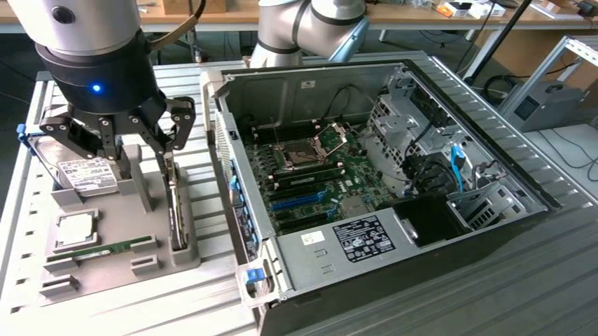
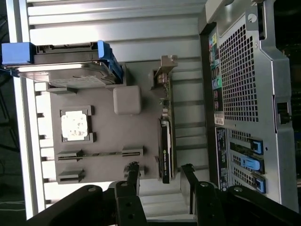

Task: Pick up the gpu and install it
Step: 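Pick up the gpu and move the gpu toward the slot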

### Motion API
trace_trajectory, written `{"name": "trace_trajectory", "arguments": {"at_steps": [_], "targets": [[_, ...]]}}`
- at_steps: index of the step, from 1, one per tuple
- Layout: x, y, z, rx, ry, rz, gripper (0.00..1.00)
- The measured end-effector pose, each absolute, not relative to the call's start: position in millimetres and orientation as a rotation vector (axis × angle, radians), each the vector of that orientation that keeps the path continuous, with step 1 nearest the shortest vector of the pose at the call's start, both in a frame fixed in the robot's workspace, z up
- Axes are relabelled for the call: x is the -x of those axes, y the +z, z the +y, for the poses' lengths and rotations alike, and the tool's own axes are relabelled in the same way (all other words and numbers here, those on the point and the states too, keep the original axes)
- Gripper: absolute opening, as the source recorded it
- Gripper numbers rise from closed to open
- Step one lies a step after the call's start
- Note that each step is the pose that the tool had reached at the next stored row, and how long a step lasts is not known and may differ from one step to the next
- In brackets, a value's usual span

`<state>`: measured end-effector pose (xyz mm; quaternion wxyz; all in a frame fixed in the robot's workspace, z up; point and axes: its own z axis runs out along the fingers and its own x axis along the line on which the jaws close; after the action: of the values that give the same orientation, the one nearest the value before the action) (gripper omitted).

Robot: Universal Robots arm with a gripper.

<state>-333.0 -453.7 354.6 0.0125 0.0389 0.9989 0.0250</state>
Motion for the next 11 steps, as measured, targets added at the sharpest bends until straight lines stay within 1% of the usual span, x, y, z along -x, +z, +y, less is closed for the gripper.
{"name": "trace_trajectory", "arguments": {"at_steps": [11], "targets": [[333,328,-453,-0.121,0.078,3.113,0.48]]}}
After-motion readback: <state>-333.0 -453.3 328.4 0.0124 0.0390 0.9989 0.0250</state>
